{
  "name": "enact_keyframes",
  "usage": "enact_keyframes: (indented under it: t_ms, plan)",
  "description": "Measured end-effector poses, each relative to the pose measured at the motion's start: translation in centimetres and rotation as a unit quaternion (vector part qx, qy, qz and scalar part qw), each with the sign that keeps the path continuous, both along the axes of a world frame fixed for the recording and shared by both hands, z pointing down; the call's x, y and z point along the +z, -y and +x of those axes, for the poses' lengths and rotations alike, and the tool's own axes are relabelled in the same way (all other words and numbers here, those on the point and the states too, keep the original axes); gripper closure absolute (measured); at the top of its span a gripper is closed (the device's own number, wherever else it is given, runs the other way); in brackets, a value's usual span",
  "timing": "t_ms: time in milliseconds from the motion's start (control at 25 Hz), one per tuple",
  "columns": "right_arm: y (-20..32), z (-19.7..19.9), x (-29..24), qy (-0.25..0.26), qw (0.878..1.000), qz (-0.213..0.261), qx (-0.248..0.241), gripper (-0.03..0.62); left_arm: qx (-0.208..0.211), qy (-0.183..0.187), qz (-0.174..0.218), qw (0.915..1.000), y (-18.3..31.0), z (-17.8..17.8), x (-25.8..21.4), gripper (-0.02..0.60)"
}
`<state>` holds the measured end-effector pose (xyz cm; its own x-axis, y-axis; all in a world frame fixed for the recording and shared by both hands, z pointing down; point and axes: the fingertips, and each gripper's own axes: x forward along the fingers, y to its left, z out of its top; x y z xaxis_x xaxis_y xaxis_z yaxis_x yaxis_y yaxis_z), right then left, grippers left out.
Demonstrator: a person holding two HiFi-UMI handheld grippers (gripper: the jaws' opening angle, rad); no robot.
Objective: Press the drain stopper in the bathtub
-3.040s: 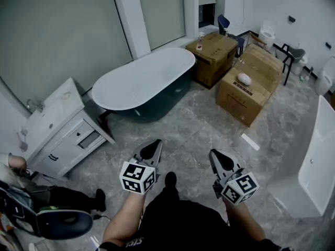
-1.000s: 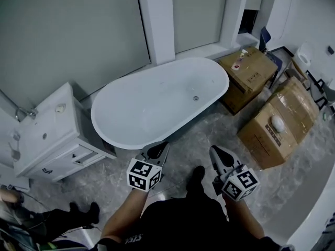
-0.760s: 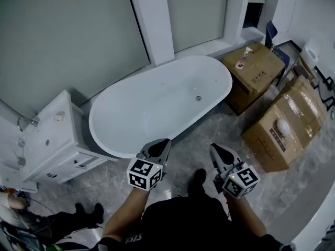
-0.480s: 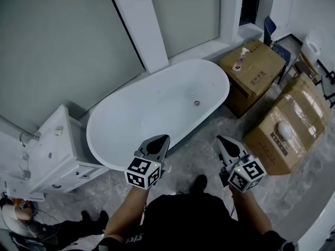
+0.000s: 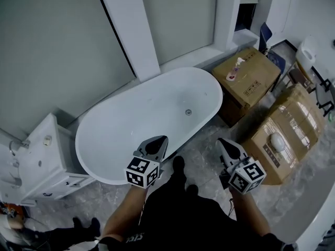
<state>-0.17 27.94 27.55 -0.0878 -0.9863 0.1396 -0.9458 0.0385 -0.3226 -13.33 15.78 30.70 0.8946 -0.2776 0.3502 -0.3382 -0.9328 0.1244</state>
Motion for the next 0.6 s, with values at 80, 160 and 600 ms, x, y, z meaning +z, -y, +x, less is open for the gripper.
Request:
enact_keyframes:
  t_ms: [80,160,600]
  plan:
    - [2.1,0.9,0.2,-0.003,1.0,-0.007,0.001,0.58,0.004,-0.003,-0.006,1.0,2.1,1.3,0.5,0.571]
    - [4.7,1.8,0.5,-0.006,1.0,-0.015,0.003,0.58,0.006,-0.007,-0.009,0.9999,4.9,2.6,1.0,0.571]
    - [24.1,5.7,0.6,-0.023,0.999,-0.041,-0.019,0.58,0.041,-0.009,-0.002,0.9991,22.4,9.8,1.5,0.571]
